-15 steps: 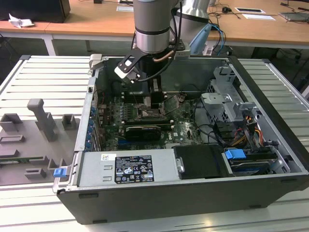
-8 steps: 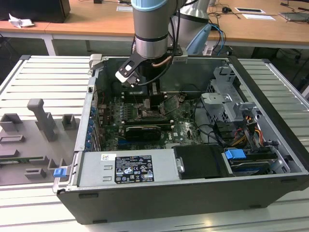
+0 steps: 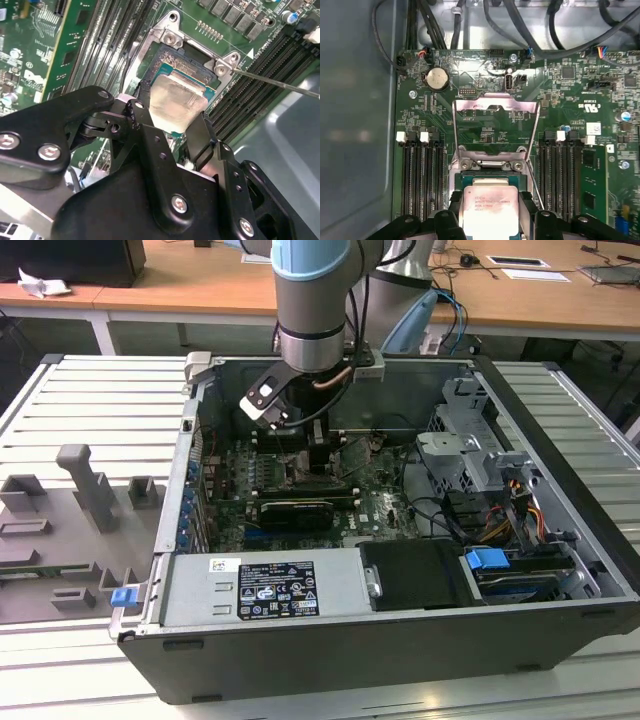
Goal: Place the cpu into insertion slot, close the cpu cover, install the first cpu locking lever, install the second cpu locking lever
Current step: 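Place the cpu into insertion slot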
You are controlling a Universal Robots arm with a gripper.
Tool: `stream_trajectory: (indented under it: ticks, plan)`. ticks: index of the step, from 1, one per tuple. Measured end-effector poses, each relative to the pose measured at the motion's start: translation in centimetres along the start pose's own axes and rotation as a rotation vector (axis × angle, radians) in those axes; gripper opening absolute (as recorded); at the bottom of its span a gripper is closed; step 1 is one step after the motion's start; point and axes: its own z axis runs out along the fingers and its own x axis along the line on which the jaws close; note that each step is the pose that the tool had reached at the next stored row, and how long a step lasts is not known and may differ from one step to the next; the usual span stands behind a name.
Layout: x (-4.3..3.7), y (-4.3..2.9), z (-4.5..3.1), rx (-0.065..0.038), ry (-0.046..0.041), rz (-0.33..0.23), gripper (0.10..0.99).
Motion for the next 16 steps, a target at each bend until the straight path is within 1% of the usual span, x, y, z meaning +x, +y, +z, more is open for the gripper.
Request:
stream_trajectory:
  ticks: [3, 8, 12, 16]
  plan:
    - [0.02, -0.19, 0.3, 0.0, 0.0, 0.0, 0.529]
    - [0.02, -0.33, 0.53, 0.0, -0.0009, 0.012, 0.529]
    - [0.01, -0.37, 0.93, 0.0, -0.0011, 0.012, 0.529]
    - [0.0, -0.4, 1.24, 0.0, -0.0042, 0.012, 0.529]
